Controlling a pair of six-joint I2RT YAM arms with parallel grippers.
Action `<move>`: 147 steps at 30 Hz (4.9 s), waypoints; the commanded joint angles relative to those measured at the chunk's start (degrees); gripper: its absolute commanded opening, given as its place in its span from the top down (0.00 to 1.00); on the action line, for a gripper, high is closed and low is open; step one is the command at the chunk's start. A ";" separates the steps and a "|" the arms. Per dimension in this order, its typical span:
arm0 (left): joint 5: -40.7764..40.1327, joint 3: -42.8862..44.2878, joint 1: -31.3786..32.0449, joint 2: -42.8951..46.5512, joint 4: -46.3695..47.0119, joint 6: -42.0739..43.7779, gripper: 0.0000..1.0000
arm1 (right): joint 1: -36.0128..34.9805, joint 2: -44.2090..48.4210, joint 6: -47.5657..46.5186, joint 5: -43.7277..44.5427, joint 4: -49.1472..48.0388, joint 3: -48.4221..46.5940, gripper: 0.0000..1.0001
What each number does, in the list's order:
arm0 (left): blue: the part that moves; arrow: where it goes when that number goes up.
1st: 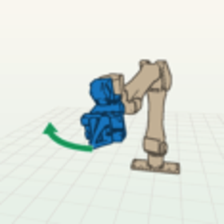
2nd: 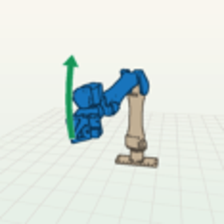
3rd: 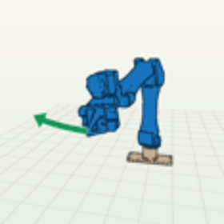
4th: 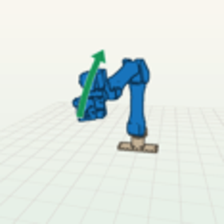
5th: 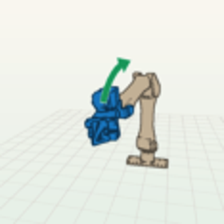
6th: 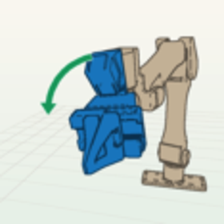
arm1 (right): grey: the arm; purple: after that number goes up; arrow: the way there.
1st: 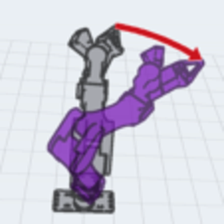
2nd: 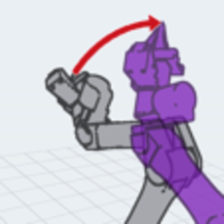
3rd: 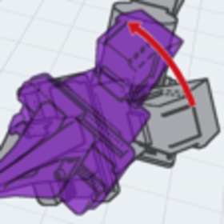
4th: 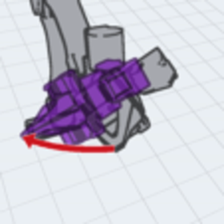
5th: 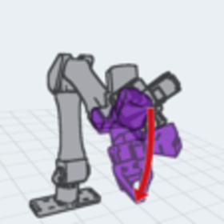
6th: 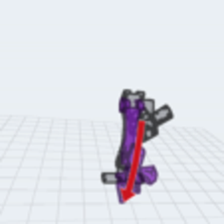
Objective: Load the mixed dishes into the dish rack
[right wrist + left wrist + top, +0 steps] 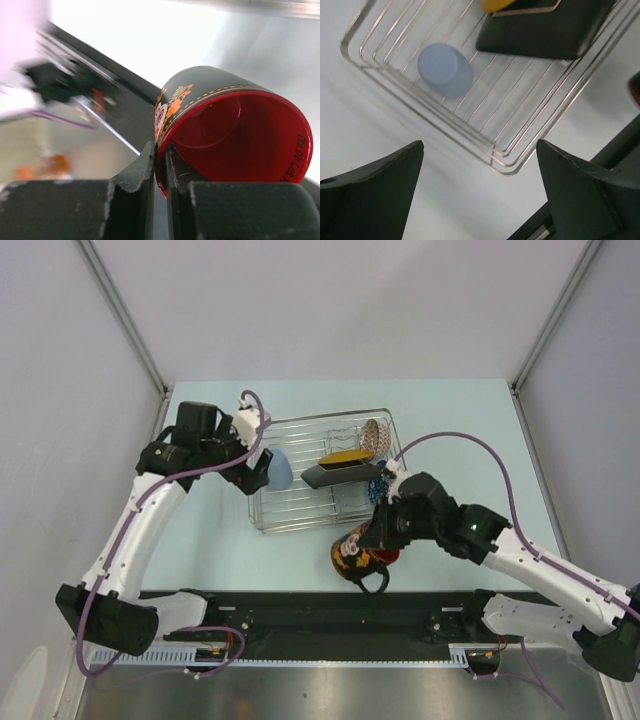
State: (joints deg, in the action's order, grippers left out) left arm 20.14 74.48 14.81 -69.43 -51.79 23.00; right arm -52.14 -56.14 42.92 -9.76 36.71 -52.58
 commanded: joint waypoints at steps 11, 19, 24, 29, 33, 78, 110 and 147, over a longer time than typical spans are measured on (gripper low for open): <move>28.51 16.32 -3.11 4.65 0.55 -19.65 0.00 | 14.69 -9.42 24.13 -19.60 -76.94 -7.27 1.00; 49.81 6.31 -12.61 5.88 13.90 -35.56 0.00 | 17.77 -12.06 29.95 -15.21 -87.68 -7.45 1.00; 54.20 0.43 -12.87 7.72 20.92 -43.29 0.00 | 18.30 -14.17 31.17 -13.62 -91.54 -7.45 1.00; 54.92 -8.99 -12.79 11.59 41.11 -61.04 0.00 | 18.13 -18.29 34.95 -11.78 -98.92 -7.45 1.00; 49.74 -13.03 -11.04 13.70 47.74 -65.72 0.00 | 17.16 -21.29 36.71 -9.93 -104.11 -7.45 1.00; 36.28 -16.12 -2.24 10.45 60.05 -77.06 0.18 | 5.03 -37.20 34.87 2.11 -121.52 -10.97 1.00; 32.33 -10.76 -8.92 10.54 49.06 -68.71 1.00 | 5.47 -36.50 38.21 -5.18 -114.85 -7.02 0.77; 23.99 -6.01 -12.00 10.10 7.60 -23.80 1.00 | 26.65 -7.85 25.29 -18.01 -75.83 2.13 0.30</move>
State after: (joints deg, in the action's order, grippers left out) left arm 47.35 67.61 3.18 -60.40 -40.88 -13.23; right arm -26.70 -66.61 71.53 -25.80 -44.82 -50.78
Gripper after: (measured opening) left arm 0.250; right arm 0.699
